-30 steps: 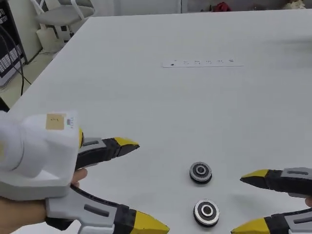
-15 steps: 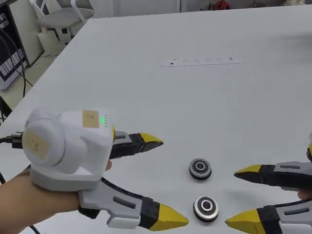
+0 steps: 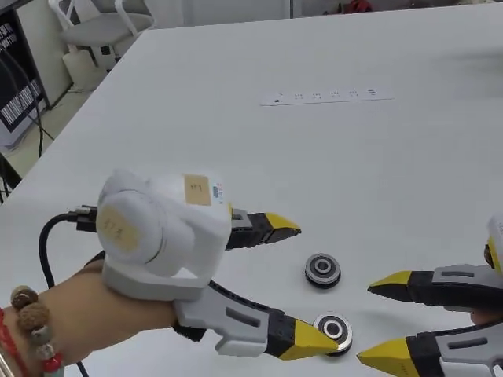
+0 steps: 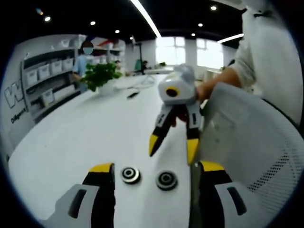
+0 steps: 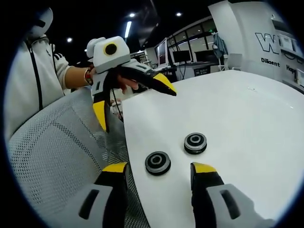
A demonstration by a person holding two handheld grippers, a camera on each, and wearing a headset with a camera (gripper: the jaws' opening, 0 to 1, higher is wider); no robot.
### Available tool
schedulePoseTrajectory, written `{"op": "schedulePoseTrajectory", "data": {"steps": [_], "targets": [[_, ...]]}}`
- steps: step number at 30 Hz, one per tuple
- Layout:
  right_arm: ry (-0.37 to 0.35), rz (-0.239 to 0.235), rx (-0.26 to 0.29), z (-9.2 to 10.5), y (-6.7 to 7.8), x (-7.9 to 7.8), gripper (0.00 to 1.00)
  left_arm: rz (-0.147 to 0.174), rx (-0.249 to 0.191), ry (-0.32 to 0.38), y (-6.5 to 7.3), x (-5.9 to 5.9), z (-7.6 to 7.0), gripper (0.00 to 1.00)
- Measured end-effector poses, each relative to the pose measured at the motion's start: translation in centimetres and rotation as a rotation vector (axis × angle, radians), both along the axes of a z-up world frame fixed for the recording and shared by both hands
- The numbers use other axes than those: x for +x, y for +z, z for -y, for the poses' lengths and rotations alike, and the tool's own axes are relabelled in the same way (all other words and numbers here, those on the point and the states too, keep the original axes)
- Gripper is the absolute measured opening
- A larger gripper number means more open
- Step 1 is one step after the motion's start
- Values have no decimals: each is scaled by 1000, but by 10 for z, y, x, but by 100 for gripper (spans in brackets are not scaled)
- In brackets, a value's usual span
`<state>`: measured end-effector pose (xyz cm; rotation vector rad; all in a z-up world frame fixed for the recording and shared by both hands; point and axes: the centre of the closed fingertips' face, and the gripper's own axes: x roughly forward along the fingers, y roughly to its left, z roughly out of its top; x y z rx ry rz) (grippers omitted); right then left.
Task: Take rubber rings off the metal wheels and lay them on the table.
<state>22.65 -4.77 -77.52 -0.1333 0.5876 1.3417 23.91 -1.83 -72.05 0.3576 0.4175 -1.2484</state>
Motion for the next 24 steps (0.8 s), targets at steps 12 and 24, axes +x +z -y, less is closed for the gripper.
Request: {"op": "schedulePoseTrajectory", "data": {"steps": [12,24], "targets": [[14,10,-5,-1,-7,4,41,-44,8,19,-24,1,2,65],[69,8,-5,-9,-11,3,36,-63,-4,18,-41,-4,2,49]]}}
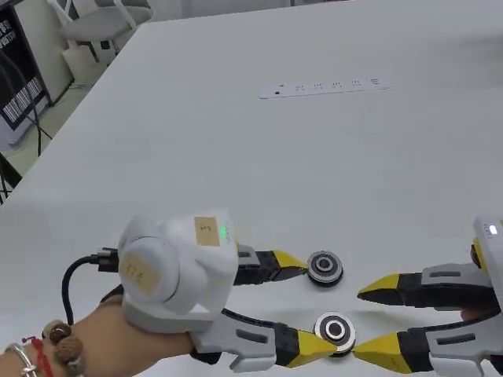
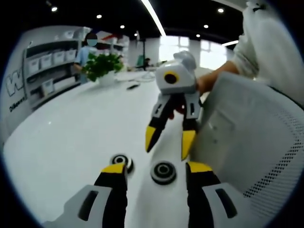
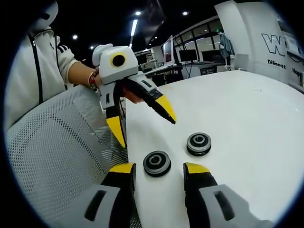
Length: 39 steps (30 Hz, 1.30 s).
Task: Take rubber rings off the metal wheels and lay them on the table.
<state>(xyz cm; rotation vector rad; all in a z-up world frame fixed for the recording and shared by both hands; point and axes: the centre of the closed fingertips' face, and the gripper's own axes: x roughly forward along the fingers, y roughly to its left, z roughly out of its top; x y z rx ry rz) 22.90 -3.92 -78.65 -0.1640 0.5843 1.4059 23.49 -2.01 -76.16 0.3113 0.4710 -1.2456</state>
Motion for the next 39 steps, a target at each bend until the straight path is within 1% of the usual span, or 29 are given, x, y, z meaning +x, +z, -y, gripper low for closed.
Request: {"op": "schedulePoseTrajectory", "data": {"steps": [4,6,9,11,12,13,17,19,21,24,27,30,32,33,34,35,36,38,39], "targets": [[18,9,-8,-2,-3,-2,35,-12,1,-5,-5,-2,4,45],[30,14,-17,-2,-6,-4,33,-6,3,-15,-7,-3,7,43],[32,11,-22,-3,-10,-4,33,-5,9,-15,-11,-2,9,41],[34,12,-25,-3,-12,-5,32,-20,10,-7,-14,-2,10,40],[34,13,-26,-3,-13,-5,31,-28,13,-11,-17,-3,10,39],[35,12,-28,-3,-14,-5,30,-28,17,-19,-18,-5,10,38],[43,8,-39,-4,-19,-7,29,-21,36,-43,-23,-9,12,31],[48,10,-42,-5,-20,-7,27,-10,31,-47,-22,-8,14,30],[49,13,-40,-5,-20,-7,26,-8,28,-47,-21,-8,16,29],[49,16,-46,-5,-22,-6,25,-6,43,-54,-26,-7,17,27],[46,13,-45,-5,-22,-6,25,-1,65,-72,-31,-9,17,24],[49,20,-40,-5,-21,-5,24,12,64,-88,-31,-12,18,21],[53,19,-39,-5,-22,-5,23,8,57,-94,-32,-13,19,18],[55,20,-41,-6,-22,-5,23,7,64,-96,-33,-14,18,17],[58,24,-43,-6,-22,-5,23,32,70,-93,-33,-11,18,15],[61,31,-43,-6,-22,-5,23,58,72,-109,-31,-10,19,14],[65,32,-43,-7,-22,-5,23,42,74,-101,-31,-12,17,14],[69,33,-45,-7,-22,-6,22,34,69,-93,-30,-11,16,14],[73,39,-47,-7,-22,-6,21,36,69,-94,-30,-11,16,14]]}}
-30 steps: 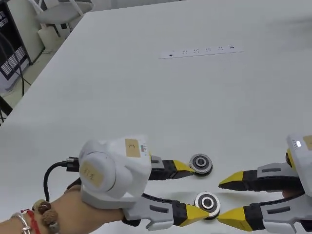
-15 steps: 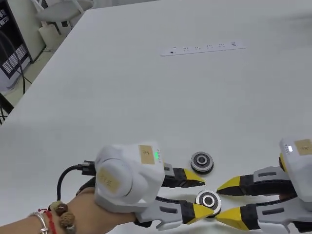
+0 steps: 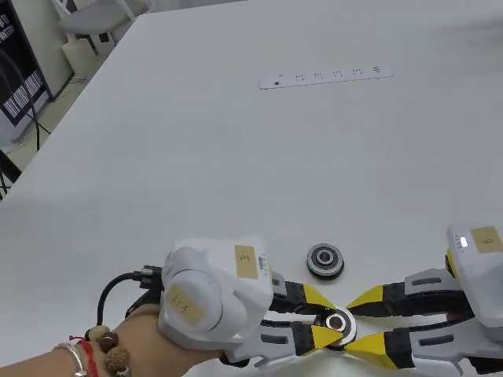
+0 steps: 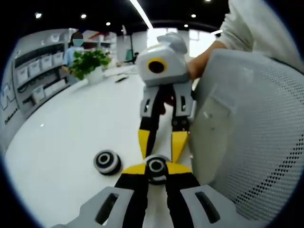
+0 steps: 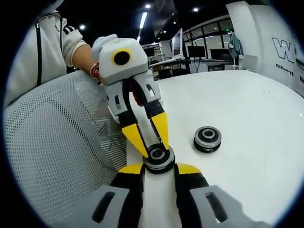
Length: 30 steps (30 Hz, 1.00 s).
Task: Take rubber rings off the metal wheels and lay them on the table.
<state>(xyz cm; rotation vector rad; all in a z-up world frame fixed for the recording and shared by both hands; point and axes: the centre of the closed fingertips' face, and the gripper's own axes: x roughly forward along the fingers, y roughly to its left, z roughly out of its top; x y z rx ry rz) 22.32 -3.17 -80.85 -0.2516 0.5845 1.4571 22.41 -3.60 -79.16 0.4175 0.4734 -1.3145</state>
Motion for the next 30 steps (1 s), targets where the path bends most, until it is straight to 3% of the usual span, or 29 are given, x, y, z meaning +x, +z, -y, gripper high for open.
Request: {"op": "schedulePoseTrajectory", "data": {"steps": [12,30], "targets": [[19,67,-26,3,-4,7,16,18,7,14,0,6,-3,14],[23,84,-50,5,-6,6,9,8,-3,32,-3,7,-2,14]]}}
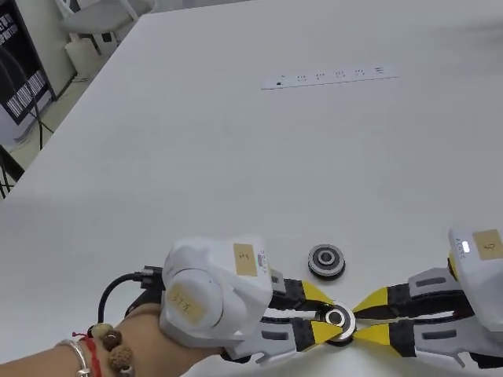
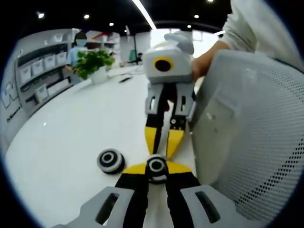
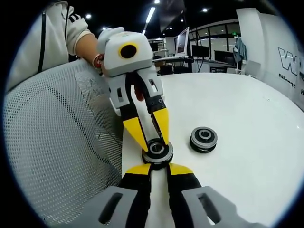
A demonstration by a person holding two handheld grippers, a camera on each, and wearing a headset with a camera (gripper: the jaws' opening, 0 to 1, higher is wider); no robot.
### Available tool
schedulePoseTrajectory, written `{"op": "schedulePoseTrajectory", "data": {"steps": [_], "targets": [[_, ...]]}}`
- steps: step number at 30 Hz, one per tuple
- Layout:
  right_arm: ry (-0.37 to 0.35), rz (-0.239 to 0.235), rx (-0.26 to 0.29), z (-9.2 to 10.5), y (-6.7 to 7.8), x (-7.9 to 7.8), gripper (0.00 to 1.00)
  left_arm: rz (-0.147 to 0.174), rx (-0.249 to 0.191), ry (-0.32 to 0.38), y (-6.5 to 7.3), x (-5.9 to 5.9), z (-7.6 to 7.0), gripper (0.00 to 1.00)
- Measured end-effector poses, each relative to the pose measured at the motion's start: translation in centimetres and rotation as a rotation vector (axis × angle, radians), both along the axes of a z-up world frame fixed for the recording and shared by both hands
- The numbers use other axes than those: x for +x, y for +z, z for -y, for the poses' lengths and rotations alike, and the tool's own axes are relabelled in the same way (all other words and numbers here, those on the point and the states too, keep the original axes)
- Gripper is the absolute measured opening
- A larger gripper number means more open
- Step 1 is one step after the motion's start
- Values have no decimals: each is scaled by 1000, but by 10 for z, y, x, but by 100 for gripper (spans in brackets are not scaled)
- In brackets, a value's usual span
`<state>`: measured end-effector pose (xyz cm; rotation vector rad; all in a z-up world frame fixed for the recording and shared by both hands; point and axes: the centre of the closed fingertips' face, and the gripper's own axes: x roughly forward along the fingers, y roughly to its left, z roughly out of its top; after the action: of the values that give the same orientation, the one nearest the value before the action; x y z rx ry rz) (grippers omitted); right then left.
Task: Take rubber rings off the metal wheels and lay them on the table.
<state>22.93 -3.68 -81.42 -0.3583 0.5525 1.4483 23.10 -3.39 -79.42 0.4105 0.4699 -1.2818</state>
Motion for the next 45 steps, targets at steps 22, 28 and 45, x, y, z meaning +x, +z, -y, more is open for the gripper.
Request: {"op": "schedulePoseTrajectory", "data": {"steps": [22,28,45], "targets": [[-105,2,-42,6,-3,13,0,22,7,7,-1,2,1,13],[-134,-2,-35,7,-3,17,0,33,13,11,-1,4,0,13],[-133,50,-54,6,-2,22,0,42,22,19,-1,5,-1,13]]}}
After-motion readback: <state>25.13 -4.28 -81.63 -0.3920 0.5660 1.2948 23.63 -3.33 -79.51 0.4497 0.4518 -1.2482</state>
